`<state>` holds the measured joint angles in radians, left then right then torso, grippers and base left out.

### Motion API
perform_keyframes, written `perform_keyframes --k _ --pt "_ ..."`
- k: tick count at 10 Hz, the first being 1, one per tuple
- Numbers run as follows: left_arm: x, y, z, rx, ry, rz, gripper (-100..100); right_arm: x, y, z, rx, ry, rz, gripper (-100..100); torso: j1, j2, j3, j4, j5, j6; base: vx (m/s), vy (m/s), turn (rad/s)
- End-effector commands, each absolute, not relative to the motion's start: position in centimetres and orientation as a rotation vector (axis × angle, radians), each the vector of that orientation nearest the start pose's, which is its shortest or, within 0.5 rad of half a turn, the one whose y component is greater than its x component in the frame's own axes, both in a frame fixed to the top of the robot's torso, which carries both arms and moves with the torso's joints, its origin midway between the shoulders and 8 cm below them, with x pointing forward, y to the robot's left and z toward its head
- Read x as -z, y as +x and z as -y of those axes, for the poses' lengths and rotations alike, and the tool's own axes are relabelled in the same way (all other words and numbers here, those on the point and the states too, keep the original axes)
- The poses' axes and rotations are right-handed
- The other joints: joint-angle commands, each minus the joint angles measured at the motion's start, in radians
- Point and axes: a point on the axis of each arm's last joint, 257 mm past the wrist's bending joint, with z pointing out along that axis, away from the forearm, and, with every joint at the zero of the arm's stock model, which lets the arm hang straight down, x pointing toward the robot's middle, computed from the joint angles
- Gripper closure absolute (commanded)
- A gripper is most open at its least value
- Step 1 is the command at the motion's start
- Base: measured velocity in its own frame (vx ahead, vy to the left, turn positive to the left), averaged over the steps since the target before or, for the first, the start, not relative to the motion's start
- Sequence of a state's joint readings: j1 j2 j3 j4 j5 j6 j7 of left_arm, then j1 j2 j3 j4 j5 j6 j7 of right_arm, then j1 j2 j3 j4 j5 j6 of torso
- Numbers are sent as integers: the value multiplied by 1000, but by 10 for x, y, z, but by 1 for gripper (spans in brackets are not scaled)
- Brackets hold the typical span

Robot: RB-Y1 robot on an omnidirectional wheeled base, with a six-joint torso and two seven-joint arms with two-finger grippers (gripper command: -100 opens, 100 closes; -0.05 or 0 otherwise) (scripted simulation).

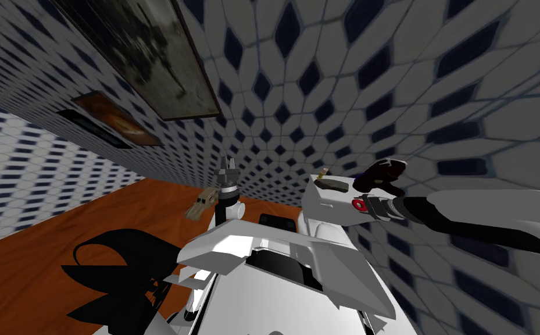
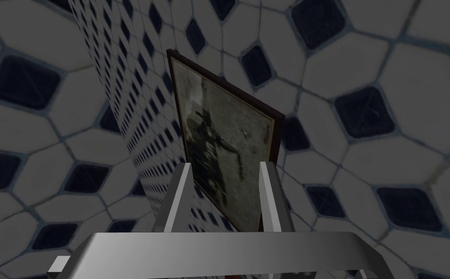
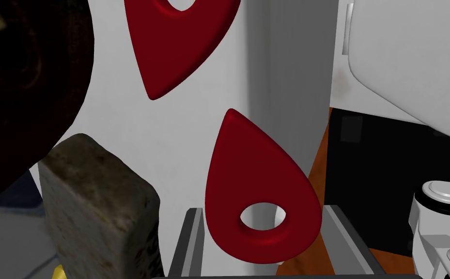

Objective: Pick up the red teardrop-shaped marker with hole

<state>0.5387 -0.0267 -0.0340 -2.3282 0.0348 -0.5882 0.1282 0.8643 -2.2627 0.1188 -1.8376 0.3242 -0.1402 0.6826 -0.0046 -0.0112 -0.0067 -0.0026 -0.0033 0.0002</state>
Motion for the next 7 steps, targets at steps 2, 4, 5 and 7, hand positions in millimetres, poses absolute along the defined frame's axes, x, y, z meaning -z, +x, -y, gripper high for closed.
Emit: perform_keyframes --k 2,4,5,7 --pt "-49 316 -276 1483 -661 -461 0 245 327 480 374 -2004 -1994 100 1 -1 0 0 0 0 83 -17 -232" --pt "-49 316 -276 1483 -660 -461 0 241 331 462 363 -2046 -1947 100 1 0 0 0 0 0 69 -20 -231" --pt "-49 316 -276 1483 -660 -461 0 239 333 453 357 -2067 -1924 100 1 0 0 0 0 0 62 -7 -200" --pt "-50 316 -276 1483 -660 -461 0 240 332 458 360 -2056 -1937 0 1 2 1 0 0 -1 12 0 -16"
